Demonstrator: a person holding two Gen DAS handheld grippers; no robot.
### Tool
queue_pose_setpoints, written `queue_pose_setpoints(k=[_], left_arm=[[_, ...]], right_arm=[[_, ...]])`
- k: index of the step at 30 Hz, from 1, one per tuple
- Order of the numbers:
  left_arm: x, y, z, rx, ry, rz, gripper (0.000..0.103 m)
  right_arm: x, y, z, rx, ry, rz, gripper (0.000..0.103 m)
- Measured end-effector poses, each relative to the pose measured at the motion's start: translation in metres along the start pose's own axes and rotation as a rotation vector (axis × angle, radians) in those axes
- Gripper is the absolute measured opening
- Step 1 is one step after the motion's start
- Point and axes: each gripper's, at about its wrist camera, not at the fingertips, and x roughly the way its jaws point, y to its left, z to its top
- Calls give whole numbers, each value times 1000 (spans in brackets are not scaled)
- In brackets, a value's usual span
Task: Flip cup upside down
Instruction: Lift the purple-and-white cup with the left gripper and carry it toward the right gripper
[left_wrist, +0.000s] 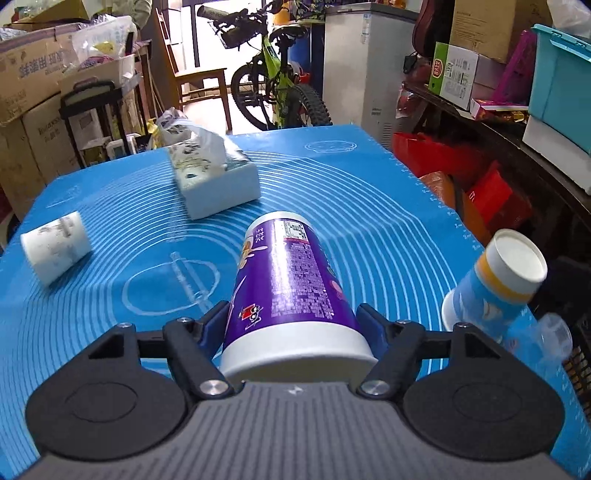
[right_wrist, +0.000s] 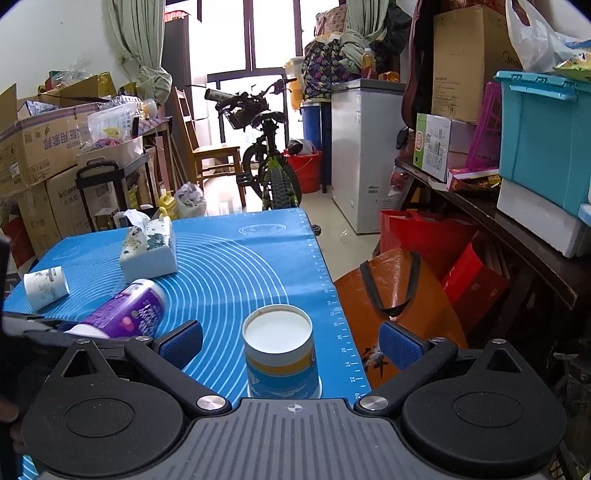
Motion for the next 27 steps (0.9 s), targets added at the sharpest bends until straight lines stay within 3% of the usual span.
queue_pose_setpoints(k=[14,23,27], left_arm=[[-78,42,-57,-83,-33,37,74],[-77,56,-92,-112,-6,79,74],[-72,61,-97,-121,2,59,74]], right_arm=[[-50,39,-9,-51,-10,70,101],[-56,71,-30,-85,56,121,101],[-55,76,-36,-90,82,115,101]])
